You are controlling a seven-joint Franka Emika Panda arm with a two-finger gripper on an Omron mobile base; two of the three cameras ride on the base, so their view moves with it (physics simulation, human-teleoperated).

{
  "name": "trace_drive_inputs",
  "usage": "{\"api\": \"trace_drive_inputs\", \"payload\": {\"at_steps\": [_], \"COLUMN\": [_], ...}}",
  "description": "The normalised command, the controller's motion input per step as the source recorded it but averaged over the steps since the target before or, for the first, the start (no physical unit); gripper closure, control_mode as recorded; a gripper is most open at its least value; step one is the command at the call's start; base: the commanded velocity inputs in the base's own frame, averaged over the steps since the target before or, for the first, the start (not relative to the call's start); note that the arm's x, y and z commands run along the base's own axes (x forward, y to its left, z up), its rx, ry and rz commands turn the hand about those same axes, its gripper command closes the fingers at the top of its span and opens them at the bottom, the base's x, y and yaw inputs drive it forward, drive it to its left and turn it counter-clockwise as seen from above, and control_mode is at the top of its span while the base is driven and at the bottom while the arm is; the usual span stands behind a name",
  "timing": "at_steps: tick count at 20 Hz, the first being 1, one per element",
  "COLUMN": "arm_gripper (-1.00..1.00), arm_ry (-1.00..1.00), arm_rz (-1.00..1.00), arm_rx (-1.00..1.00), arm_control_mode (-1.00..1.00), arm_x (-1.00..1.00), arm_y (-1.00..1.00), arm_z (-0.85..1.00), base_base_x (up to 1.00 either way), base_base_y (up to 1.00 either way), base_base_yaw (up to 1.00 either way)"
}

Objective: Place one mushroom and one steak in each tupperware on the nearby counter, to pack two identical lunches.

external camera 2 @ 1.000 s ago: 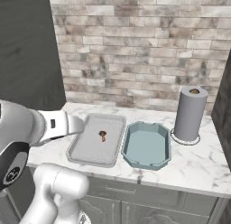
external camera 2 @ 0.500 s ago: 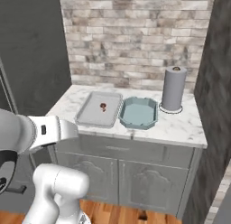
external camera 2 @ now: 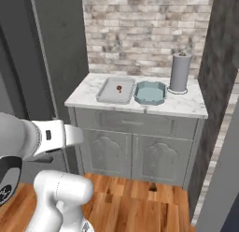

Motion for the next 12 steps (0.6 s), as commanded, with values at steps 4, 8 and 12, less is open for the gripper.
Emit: {"api": "trace_drive_inputs", "payload": {"at_steps": [4,8,12], "arm_gripper": [-1.0,-1.0,-1.0], "arm_ry": [0.0,0.0,0.0], "arm_rz": [0.0,0.0,0.0], "arm_rx": [0.0,0.0,0.0], "arm_control_mode": [1.0,1.0,1.0], "arm_x": [0.0,0.0,0.0], "arm_y": [0.0,0.0,0.0], "arm_z": [0.0,0.0,0.0], "base_base_x": [-0.54,-0.27,-0.11], "base_base_y": [1.0,1.0,1.0], "base_base_yaw": [0.0,0.0,-0.01]}}
